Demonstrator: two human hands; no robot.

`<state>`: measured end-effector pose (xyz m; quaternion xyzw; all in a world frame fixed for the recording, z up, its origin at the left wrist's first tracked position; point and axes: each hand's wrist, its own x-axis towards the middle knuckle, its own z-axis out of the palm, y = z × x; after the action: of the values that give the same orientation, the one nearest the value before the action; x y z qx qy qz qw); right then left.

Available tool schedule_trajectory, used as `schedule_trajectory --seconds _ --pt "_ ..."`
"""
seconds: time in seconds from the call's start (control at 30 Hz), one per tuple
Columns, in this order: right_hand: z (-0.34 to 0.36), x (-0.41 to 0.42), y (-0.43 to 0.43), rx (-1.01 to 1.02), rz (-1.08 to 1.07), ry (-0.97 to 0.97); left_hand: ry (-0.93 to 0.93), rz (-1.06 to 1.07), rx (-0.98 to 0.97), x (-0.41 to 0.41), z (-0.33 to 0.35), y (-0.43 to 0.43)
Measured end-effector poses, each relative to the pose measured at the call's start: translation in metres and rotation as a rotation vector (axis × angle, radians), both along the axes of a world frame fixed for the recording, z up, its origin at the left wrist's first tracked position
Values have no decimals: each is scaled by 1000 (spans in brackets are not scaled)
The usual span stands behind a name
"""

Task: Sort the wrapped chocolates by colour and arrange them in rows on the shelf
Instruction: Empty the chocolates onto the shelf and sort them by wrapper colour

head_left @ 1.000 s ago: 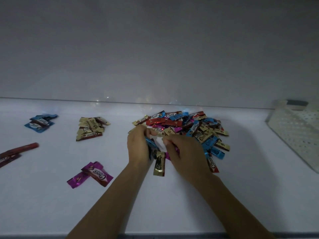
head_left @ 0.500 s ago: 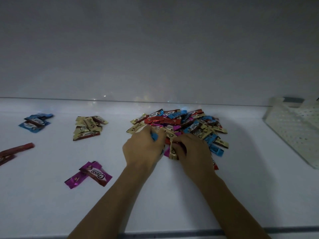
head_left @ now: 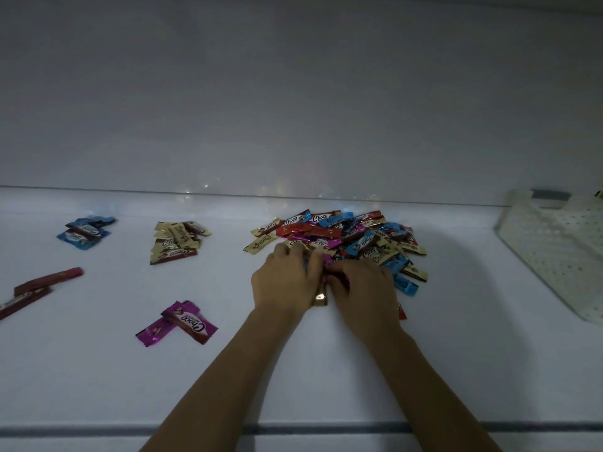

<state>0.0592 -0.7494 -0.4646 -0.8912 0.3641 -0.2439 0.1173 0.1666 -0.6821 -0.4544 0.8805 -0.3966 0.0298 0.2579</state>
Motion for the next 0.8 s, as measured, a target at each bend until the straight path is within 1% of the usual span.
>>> schedule_trajectory --seconds 0.13,0.23,0.3,0.43,0.53,0.7,0.8 --pt "5 -3 1 75 44 -72 -30 15 69 0 -3 -8" --pt "6 -5 1 126 40 -101 -5 -4 22 4 -3 -15" --pt "3 -2 0 135 35 -129 -14 -61 -12 4 -4 -18" --pt "0 -1 -5 165 -31 -136 -42 -180 -8 5 -8 -16" --pt "0 -1 -5 179 -32 -149 -72 -242 -16 5 -12 -15" --pt "0 0 -5 222 -21 -174 -40 -225 -88 6 -12 -16" --pt "-1 -1 -5 205 -1 -159 -73 -217 -161 6 -12 -16"
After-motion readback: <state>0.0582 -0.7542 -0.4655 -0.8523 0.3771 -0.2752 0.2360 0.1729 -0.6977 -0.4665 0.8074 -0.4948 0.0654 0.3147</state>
